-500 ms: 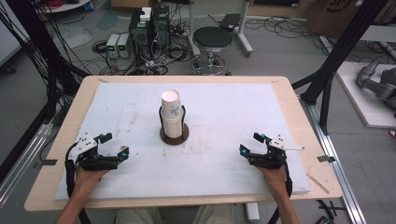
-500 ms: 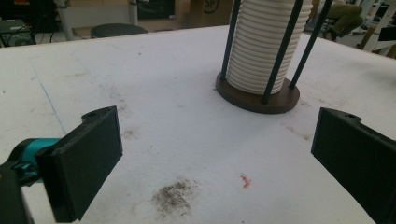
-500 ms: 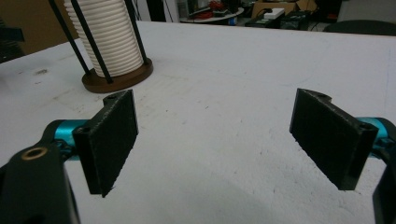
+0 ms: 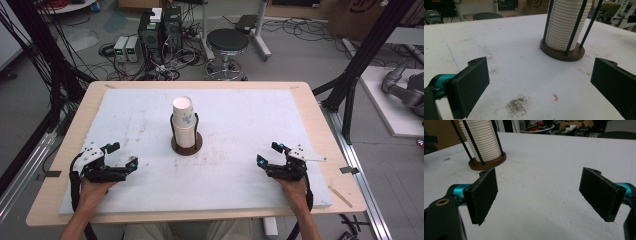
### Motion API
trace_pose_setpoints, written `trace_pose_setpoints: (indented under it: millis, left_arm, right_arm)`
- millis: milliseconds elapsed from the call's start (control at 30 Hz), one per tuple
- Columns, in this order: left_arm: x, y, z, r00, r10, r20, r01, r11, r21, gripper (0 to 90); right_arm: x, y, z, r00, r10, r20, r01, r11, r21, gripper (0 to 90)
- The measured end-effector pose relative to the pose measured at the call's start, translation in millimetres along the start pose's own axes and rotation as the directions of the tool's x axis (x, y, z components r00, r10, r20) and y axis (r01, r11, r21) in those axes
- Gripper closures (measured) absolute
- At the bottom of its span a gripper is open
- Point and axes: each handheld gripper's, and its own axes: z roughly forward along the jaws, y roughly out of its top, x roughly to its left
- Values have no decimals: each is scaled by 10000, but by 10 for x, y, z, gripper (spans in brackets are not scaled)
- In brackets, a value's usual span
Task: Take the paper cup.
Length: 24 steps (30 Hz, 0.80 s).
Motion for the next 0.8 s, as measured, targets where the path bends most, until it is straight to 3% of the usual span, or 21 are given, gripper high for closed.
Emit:
trace_pose_setpoints:
  millis: [367, 633, 800]
  left_arm:
    - [27, 54, -24, 9996, -249, 132, 250, 9996, -136, 19]
    - [54, 421, -149, 9990, 84, 432, -67, 9992, -383, 19]
    - [57, 613, -180, 9975, 407, 582, -395, 9990, -213, 19]
  right_arm:
    - [6, -1, -1, 10000, -27, 53, 27, 10000, -20, 156]
    - [1, 1, 4, 10000, 21, 53, -21, 10000, 31, 156]
    - [2, 2, 5, 10000, 49, 55, -49, 10000, 51, 156]
